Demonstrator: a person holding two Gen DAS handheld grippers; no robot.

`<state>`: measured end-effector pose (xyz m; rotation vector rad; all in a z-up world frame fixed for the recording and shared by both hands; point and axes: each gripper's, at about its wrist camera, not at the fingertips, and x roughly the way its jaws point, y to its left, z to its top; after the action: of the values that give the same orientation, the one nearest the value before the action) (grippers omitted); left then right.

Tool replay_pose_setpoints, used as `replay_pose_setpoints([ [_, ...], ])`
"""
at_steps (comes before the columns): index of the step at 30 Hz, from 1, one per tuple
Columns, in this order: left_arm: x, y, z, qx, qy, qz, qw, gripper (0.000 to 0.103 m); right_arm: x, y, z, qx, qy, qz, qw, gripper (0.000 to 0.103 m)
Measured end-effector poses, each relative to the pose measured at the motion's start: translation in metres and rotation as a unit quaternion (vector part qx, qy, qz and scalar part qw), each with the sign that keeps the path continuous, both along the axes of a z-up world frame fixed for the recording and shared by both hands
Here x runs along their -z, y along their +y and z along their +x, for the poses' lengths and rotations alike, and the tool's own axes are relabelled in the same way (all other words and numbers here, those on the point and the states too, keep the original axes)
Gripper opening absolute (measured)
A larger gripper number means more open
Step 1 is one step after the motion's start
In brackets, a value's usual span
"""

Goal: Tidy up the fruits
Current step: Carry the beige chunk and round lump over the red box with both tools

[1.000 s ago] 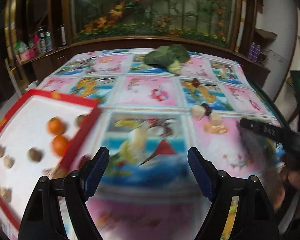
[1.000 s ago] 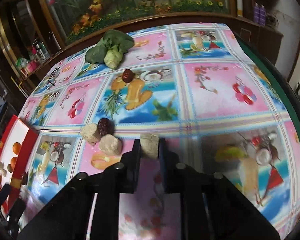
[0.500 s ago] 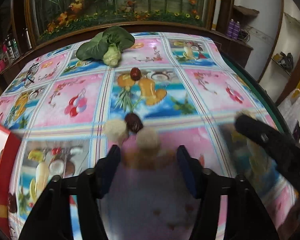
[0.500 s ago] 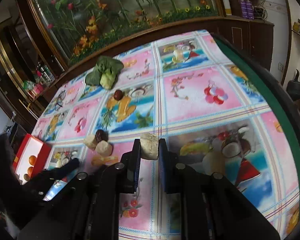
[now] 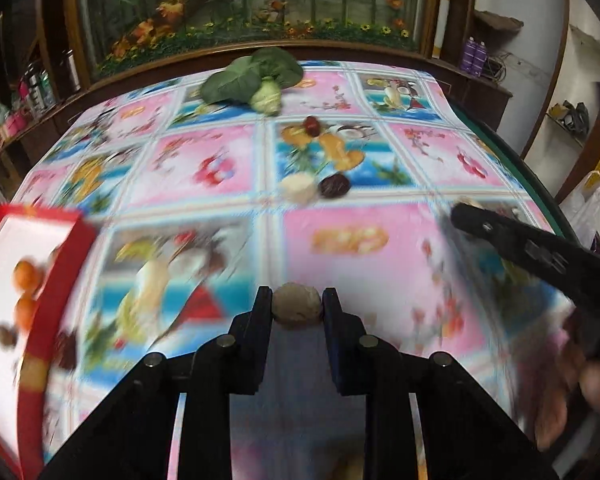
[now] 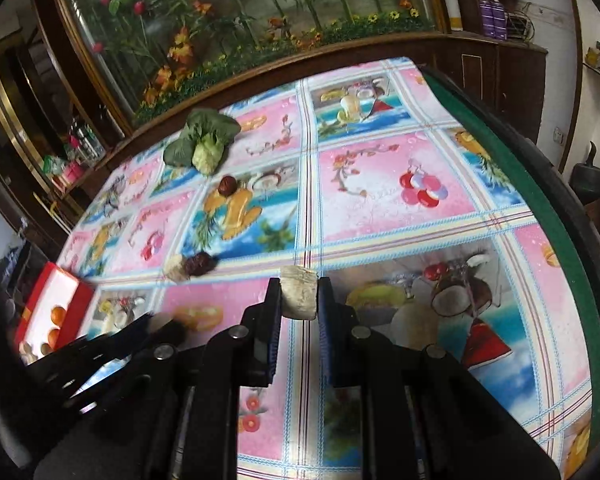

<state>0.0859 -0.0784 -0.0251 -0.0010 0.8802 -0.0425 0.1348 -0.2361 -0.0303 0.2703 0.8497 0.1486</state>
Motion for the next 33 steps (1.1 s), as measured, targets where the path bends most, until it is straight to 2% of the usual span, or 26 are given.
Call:
replay_pose_setpoints([
  [6,-0.014,0.034,-0.041,-0.022,-0.008,-0.029,0.9993,0.024,0.008,0.020,0.000,-0.019,0.019,-0.031,0.999,0.018],
  [10,-0.024,0.056,-0.060,-0.037,-0.022,-0.045,0.9981,0.024,-0.004,0.034,-0.009,-0.032,0.017,-0.048,0.998,0.018],
  [15,-0.032,0.079,-0.075,-0.054,-0.035,-0.060,0.9961,0.024,-0.024,0.059,-0.038,-0.067,0.005,-0.074,0.995,0.018],
  [21,-0.037,0.124,-0.112,-0.086,-0.056,-0.084,0.9912,0.024,-0.032,0.083,-0.074,-0.097,-0.004,-0.076,0.992,0.018],
  [28,-0.040,0.178,-0.162,-0.144,-0.082,-0.080,0.9828,0.024,-0.030,0.100,-0.113,-0.129,-0.006,-0.083,0.988,0.019],
  [33,-0.041,0.199,-0.167,-0.184,-0.092,-0.064,0.9765,0.024,-0.028,0.111,-0.120,-0.142,-0.004,-0.077,0.987,0.019],
])
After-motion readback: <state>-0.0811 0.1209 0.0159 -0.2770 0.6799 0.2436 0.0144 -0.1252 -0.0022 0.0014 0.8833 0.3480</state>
